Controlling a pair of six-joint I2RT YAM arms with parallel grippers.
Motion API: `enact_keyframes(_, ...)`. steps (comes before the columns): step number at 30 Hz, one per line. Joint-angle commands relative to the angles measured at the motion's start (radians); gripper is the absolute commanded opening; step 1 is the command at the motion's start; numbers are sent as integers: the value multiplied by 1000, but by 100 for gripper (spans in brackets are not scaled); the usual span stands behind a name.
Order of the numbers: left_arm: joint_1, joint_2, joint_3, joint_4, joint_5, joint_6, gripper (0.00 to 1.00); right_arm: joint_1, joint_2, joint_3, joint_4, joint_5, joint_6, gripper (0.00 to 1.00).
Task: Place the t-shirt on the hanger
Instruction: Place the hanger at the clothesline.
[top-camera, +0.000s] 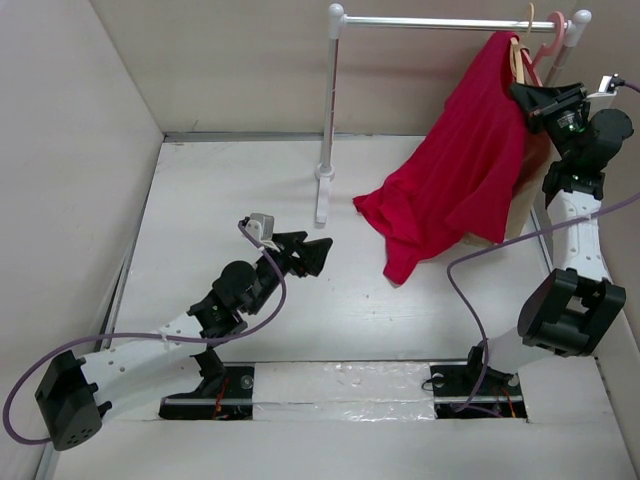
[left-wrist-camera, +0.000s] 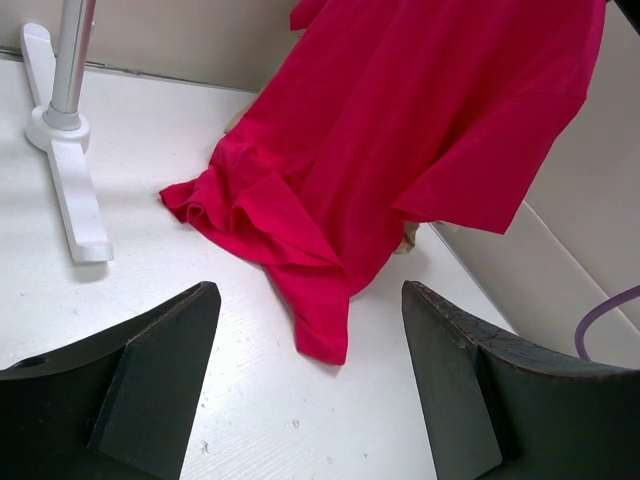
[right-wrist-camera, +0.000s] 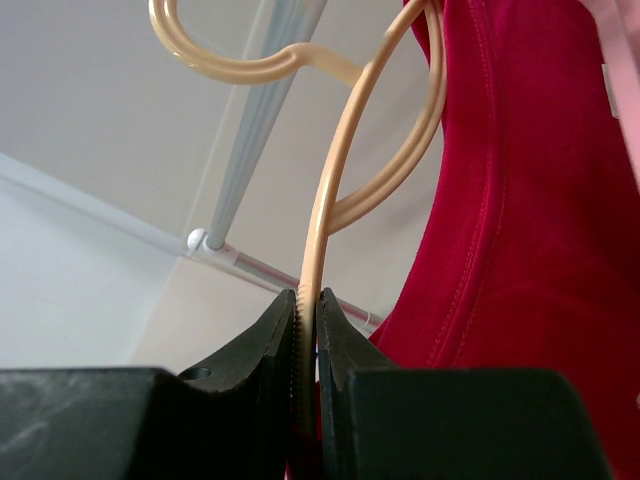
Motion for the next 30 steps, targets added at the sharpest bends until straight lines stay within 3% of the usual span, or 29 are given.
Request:
enact_keyframes(1, -1, 8, -7, 69, 14, -8, 71, -25, -2, 60, 128, 3, 24, 0)
enact_keyframes(14, -1, 26, -2, 69, 9, -4, 71, -63, 35, 13, 113, 6, -9, 1)
enact_keyframes(16, -1, 34, 1, 69, 8, -4, 71, -63, 23, 6, 67, 7, -46, 10)
enact_keyframes(17, -1, 35, 1, 69, 9, -4, 71, -73, 18, 8, 52, 12, -58, 22)
enact_keyframes(20, -1, 47, 7, 64, 9, -4, 71, -73, -16, 5, 9, 54, -114, 40)
enact_keyframes(22, -1, 47, 7, 64, 8, -4, 71, -73, -49, 19, -46, 81, -164, 48)
enact_keyframes(23, -1, 44, 5, 64, 6, -4, 71, -73, -59, 25, -65, 96, -178, 60)
enact_keyframes(25, -1, 35, 1, 62, 0, -7, 71, -62, -80, 31, -111, 153, -232, 73)
enact_keyframes(28, -1, 12, -2, 59, -3, -10, 71, -39, -121, 29, -157, 248, -291, 72)
enact_keyframes(29, -1, 6, -4, 59, -3, -8, 71, -39, -137, 28, -163, 262, -301, 100)
enact_keyframes(30, -1, -6, -10, 59, -11, -8, 71, -30, -141, 23, -164, 286, -314, 100)
